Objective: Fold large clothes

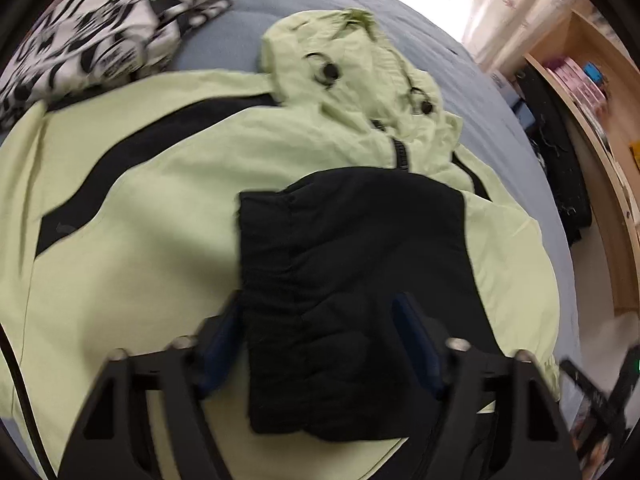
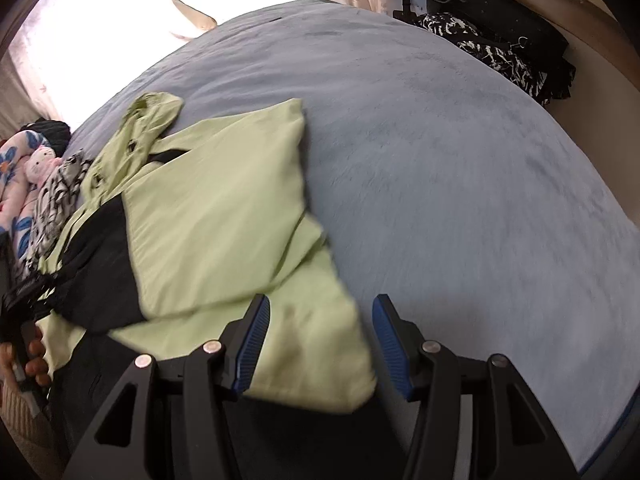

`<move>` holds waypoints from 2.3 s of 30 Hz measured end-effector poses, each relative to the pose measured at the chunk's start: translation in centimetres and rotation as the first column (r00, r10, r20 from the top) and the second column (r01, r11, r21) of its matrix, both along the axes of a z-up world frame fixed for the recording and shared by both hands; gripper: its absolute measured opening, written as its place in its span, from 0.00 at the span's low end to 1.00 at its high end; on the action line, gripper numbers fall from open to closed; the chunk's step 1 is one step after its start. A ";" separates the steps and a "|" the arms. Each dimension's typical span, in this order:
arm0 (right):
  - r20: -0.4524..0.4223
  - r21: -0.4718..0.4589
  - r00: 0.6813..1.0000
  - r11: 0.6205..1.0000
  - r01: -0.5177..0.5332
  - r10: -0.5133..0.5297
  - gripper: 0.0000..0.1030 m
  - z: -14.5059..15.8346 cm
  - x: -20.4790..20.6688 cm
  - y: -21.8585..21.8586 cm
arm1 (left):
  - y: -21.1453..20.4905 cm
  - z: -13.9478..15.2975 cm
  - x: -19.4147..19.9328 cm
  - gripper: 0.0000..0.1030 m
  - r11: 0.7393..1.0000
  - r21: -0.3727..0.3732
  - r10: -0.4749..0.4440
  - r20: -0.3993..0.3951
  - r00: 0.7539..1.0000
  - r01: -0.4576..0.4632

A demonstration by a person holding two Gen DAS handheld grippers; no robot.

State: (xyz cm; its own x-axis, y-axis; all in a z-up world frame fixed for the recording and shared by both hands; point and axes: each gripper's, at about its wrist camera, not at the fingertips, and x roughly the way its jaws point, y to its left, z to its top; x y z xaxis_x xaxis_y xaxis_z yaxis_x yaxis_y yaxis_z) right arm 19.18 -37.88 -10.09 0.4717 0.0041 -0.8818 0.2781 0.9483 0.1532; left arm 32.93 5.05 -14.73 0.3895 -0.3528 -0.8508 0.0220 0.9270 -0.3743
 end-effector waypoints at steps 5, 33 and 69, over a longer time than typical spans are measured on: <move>-0.005 0.111 0.998 0.991 -0.068 0.069 0.52 -2.2 4.3 -0.6 | -1.7 1.2 1.1 0.19 0.998 0.051 -0.049 0.044 0.998 0.046; 0.006 0.142 0.998 0.988 -0.056 0.056 0.75 -1.9 17.3 -1.8 | 1.0 0.0 5.3 0.65 0.992 0.112 0.058 0.056 0.997 -0.064; -0.027 -0.112 0.964 0.957 -0.267 0.266 0.46 -3.9 8.9 13.9 | -7.4 0.0 -3.3 0.46 0.928 0.345 0.099 0.143 0.985 -0.143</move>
